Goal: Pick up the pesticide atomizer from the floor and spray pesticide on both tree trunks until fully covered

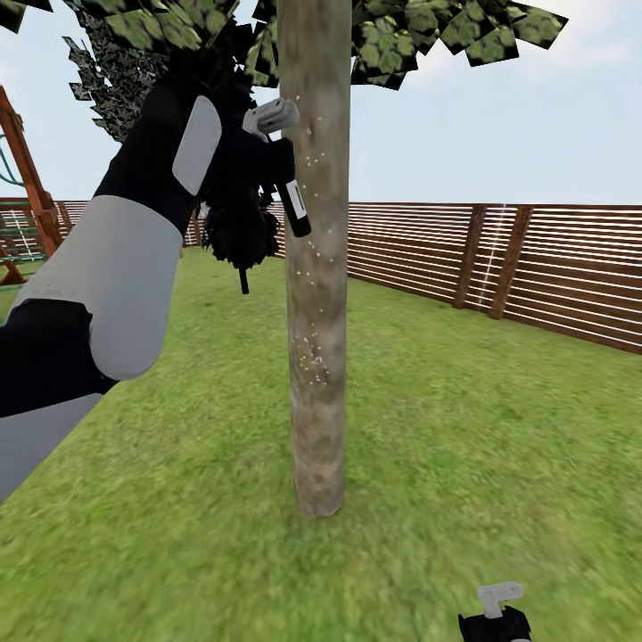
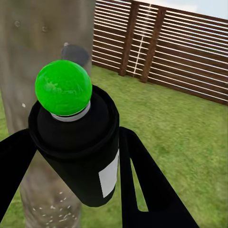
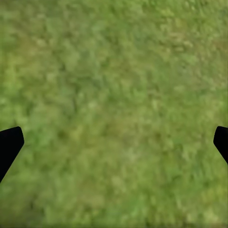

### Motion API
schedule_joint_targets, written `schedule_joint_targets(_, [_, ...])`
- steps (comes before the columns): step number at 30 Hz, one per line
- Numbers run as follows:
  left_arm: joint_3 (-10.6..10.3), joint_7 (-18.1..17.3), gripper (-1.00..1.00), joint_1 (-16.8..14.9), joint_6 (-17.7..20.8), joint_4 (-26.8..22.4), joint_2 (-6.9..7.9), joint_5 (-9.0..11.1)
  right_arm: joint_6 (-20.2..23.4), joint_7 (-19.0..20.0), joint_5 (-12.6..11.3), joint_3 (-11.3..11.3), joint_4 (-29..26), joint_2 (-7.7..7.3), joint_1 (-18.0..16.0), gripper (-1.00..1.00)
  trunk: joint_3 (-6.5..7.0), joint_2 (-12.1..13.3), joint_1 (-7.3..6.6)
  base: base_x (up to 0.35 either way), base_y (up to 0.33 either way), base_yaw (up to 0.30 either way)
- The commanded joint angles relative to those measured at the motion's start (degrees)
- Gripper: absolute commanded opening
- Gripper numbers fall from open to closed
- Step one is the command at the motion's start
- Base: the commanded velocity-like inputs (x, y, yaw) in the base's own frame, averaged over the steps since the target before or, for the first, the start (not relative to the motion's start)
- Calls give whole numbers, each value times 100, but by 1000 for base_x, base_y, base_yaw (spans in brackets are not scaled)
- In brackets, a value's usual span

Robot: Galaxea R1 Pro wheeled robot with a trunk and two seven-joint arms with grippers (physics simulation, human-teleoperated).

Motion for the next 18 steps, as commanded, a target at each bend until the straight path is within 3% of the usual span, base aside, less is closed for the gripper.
schedule_joint_targets(1, [-2, 14, -100, 0, 1, -3, 0, -2, 0, 0, 0, 0, 0, 1, 0, 100, 0, 0, 0, 0, 0, 0])
schedule_joint_targets(8, [-41, 21, -100, 0, -6, 12, 0, -84, 0, 0, 1, 0, 0, 0, 0, 100, 0, 0, 0, 0, 0, 0])
schedule_joint_targets(9, [-52, 26, -100, 0, -6, 14, 0, -231, 0, 0, 1, 0, 0, 1, 0, 100, 0, 0, 0, 0, 0, 0])
schedule_joint_targets(11, [-56, 26, -100, 0, 1, 18, 0, -725, 0, 0, 1, 0, 0, 0, 0, 100, 0, 0, 0, 0, 0, 0])
schedule_joint_targets(14, [-54, 24, -100, 0, 2, 16, 0, -1119, 0, 0, 1, 0, 0, 0, 0, 100, 0, 0, 0, 0, 0, 0])
schedule_joint_targets(18, [-35, 23, -100, 0, 3, -6, 0, -1270, 0, 0, 1, 0, 0, -3, 0, 100, 0, 0, 0, 7, -10, 0])
